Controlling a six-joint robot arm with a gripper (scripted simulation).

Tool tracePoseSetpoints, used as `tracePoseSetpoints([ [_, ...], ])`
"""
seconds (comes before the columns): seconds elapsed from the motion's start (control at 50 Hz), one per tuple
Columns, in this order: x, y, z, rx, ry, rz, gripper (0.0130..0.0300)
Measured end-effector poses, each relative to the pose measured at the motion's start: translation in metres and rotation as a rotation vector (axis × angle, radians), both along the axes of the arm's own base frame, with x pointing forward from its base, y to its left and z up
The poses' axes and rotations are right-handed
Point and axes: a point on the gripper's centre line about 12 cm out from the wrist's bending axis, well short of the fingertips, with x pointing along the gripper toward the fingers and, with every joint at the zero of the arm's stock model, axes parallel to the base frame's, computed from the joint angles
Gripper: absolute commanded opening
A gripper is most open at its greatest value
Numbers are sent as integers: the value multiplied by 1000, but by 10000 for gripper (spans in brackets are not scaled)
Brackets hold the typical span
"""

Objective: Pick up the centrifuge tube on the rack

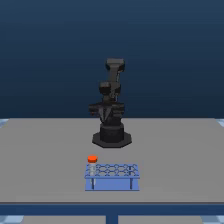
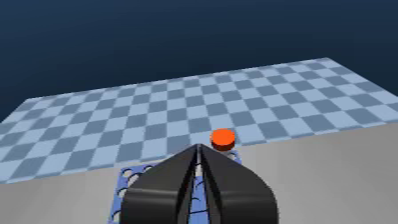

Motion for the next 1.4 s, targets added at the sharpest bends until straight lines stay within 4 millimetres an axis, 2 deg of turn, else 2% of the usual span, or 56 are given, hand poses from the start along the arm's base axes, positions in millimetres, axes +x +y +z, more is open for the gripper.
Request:
tracePoseSetpoints([
  [0.02,0,0,0,0,0,0,300],
  [0.86,2,-1,-1,-5,7,4,300],
  [1.4,18,-6,-6,-23,52,25,300],
])
